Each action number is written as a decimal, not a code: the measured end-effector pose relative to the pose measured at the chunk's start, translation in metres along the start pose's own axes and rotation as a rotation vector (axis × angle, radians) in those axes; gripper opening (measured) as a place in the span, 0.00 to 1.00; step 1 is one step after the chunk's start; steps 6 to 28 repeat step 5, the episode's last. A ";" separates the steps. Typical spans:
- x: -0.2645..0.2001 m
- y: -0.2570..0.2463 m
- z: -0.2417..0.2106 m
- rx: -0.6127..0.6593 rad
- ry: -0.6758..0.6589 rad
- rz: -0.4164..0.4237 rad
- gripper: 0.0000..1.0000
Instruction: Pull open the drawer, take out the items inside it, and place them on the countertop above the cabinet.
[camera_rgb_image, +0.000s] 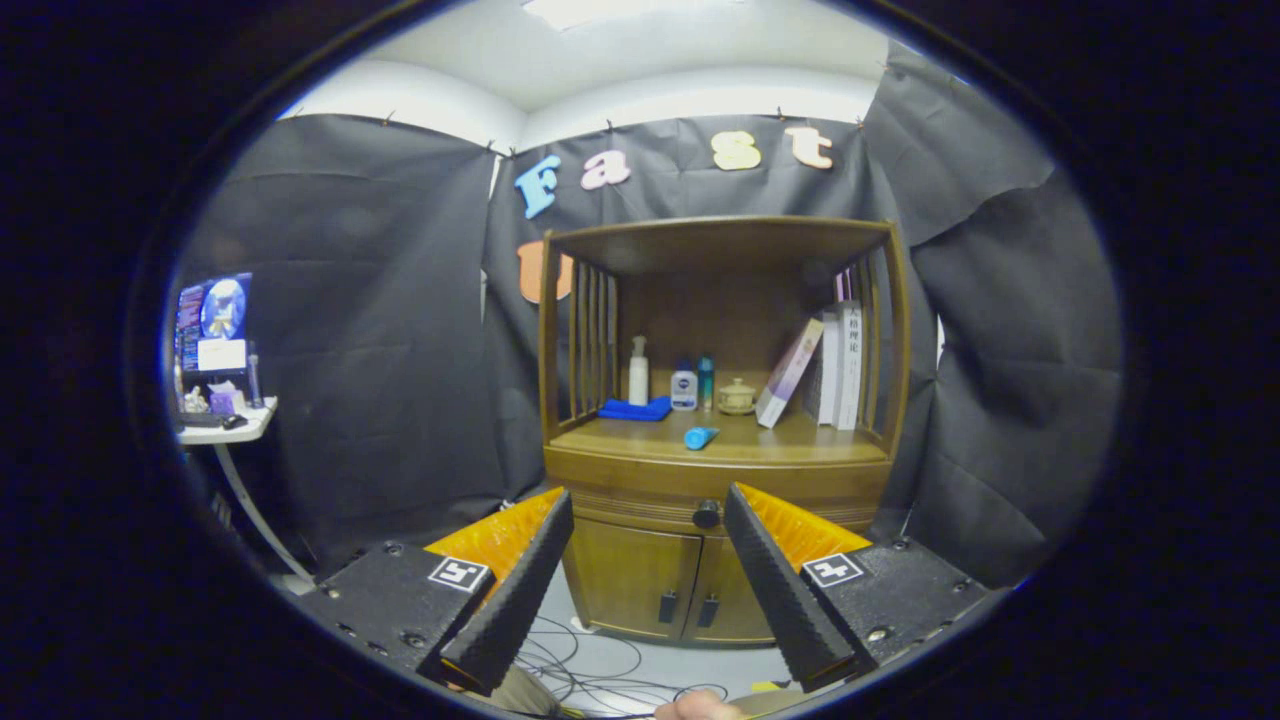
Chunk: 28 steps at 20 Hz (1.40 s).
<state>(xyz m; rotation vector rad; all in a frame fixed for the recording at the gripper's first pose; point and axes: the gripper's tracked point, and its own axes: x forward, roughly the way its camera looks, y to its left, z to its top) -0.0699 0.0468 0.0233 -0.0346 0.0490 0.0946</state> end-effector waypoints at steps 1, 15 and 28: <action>-0.010 0.004 0.003 0.003 -0.017 0.006 0.99; -0.038 0.020 0.008 -0.011 -0.089 0.031 0.99; -0.038 0.020 0.008 -0.011 -0.089 0.031 0.99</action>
